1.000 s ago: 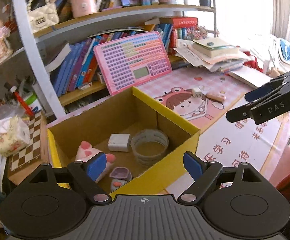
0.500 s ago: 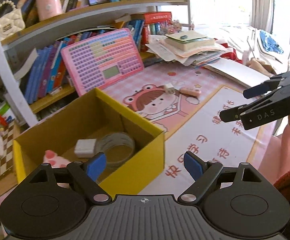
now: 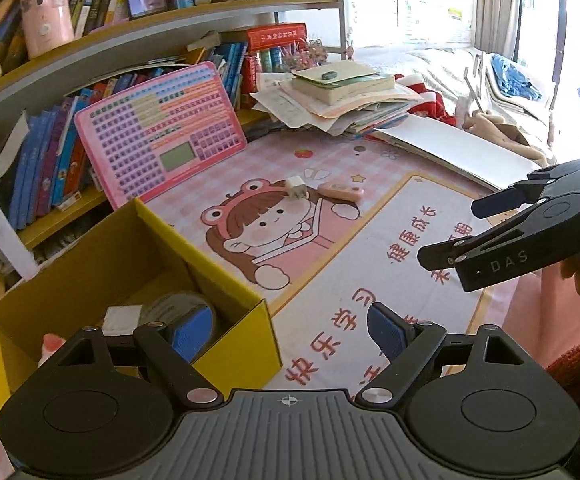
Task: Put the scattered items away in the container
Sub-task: 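Move both tools back toward the white charger and pink stick on the mat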
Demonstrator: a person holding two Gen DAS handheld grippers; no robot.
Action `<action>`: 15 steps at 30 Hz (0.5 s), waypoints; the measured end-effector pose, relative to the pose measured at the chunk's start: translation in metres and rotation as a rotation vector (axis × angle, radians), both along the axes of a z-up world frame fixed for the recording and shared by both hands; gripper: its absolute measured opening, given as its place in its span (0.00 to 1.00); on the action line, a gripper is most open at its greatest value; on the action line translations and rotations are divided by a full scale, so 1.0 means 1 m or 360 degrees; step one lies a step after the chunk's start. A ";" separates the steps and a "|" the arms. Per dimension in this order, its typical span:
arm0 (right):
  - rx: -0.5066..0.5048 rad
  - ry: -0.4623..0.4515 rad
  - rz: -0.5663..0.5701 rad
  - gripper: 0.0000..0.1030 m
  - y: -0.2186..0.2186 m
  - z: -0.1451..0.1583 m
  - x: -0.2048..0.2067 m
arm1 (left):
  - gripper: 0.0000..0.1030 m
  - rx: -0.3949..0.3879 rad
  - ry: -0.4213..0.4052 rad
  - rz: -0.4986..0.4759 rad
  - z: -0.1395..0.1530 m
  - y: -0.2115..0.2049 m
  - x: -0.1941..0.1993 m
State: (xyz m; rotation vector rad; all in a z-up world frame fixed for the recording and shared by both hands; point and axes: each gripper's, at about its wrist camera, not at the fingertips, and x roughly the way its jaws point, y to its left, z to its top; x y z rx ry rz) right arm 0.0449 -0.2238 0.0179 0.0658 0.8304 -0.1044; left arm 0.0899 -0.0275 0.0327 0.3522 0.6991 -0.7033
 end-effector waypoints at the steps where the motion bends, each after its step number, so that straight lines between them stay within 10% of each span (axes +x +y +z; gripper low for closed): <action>1: 0.0000 0.0003 0.0000 0.86 -0.002 0.000 0.001 | 0.85 -0.0003 0.0001 -0.0002 0.000 -0.003 0.001; 15: 0.0003 0.0017 0.0050 0.87 -0.037 -0.005 0.020 | 0.85 0.0012 0.0011 0.0023 0.001 -0.051 0.009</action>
